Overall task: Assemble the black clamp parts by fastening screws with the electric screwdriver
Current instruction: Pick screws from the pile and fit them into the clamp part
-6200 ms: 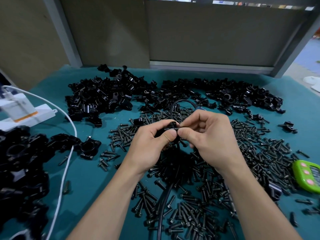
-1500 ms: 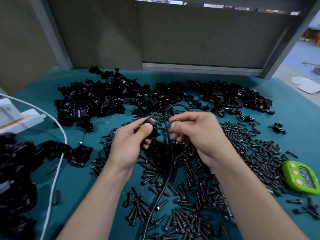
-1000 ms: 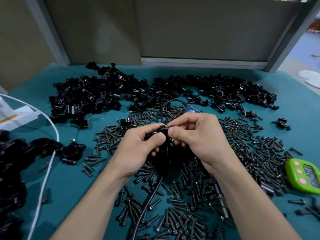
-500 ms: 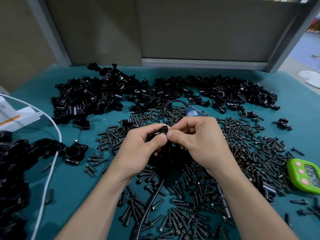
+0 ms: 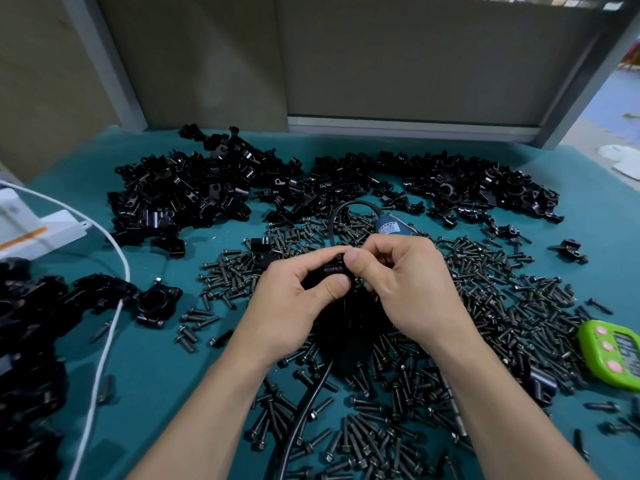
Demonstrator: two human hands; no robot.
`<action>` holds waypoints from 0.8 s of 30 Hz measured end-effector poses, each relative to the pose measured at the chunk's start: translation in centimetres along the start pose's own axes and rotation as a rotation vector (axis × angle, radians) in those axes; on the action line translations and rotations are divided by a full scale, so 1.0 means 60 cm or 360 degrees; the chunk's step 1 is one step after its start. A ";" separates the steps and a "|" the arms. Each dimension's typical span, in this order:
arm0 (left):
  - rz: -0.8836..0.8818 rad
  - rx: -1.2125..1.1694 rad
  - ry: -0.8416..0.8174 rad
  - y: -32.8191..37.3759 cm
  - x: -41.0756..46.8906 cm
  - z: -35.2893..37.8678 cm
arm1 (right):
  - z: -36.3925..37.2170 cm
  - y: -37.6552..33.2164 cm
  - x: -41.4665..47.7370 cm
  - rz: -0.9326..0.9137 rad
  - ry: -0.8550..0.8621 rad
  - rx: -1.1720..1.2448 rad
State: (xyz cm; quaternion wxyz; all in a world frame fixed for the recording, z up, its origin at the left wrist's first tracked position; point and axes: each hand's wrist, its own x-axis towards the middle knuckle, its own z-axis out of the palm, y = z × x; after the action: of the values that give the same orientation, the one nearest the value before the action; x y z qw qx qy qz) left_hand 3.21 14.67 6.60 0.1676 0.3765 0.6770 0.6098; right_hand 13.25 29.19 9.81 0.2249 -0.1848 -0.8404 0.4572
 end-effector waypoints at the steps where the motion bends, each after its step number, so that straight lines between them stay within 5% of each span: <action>1: -0.0008 -0.0024 -0.0014 -0.001 0.000 0.001 | 0.000 -0.001 0.000 -0.0019 0.0002 -0.0001; 17: -0.0150 -0.0343 -0.0116 0.000 0.000 0.010 | 0.004 -0.007 -0.004 -0.0131 -0.0044 -0.0255; 24: -0.0113 -0.0223 0.0034 0.002 -0.001 0.008 | -0.002 -0.004 -0.010 -0.0148 0.0037 -0.0243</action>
State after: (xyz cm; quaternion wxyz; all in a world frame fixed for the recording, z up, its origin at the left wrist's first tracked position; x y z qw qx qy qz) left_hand 3.61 14.95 6.61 0.2079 0.3330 0.6473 0.6533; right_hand 13.78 28.86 9.95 0.2408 -0.1675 -0.8778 0.3786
